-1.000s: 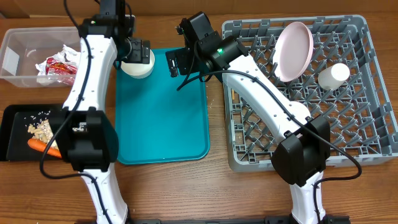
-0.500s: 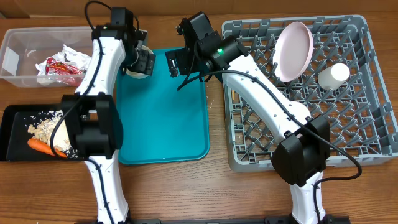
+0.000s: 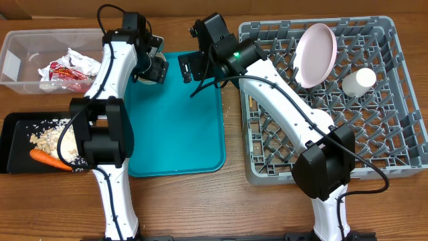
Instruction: Sort waste into correct bins and load items into the dishwasher rack
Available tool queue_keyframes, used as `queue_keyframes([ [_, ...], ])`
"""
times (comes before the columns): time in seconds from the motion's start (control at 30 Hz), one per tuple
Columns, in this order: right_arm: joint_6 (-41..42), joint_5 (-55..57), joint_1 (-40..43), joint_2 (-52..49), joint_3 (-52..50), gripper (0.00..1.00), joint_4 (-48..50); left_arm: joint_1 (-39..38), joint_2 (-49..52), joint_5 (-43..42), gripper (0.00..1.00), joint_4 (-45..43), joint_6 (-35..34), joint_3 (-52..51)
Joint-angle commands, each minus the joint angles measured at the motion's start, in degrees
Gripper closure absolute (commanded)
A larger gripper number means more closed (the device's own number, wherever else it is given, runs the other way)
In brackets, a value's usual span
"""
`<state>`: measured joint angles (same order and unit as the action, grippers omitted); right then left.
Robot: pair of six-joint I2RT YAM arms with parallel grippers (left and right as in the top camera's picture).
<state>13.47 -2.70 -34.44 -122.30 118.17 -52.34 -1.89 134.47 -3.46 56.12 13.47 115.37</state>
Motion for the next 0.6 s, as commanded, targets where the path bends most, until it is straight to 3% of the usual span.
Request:
queue_keyframes([
  [0.0,0.1,0.3,0.2,2.6,1.9,0.0,0.2,-1.0,0.3,-1.1,0.3,0.1,1.4,-1.2],
  [0.07,0.1,0.3,0.2,2.6,1.9,0.0,0.2,-1.7,0.3,-1.0,0.36,0.1,1.6,-1.9],
  [0.27,0.1,0.3,0.2,2.6,1.9,0.0,0.2,-3.8,0.3,-0.9,0.8,0.2,0.0,-2.4],
  [0.57,0.1,0.3,0.2,2.6,1.9,0.0,0.2,-5.7,0.3,-1.3,0.83,1.1,-7.4,-2.4],
])
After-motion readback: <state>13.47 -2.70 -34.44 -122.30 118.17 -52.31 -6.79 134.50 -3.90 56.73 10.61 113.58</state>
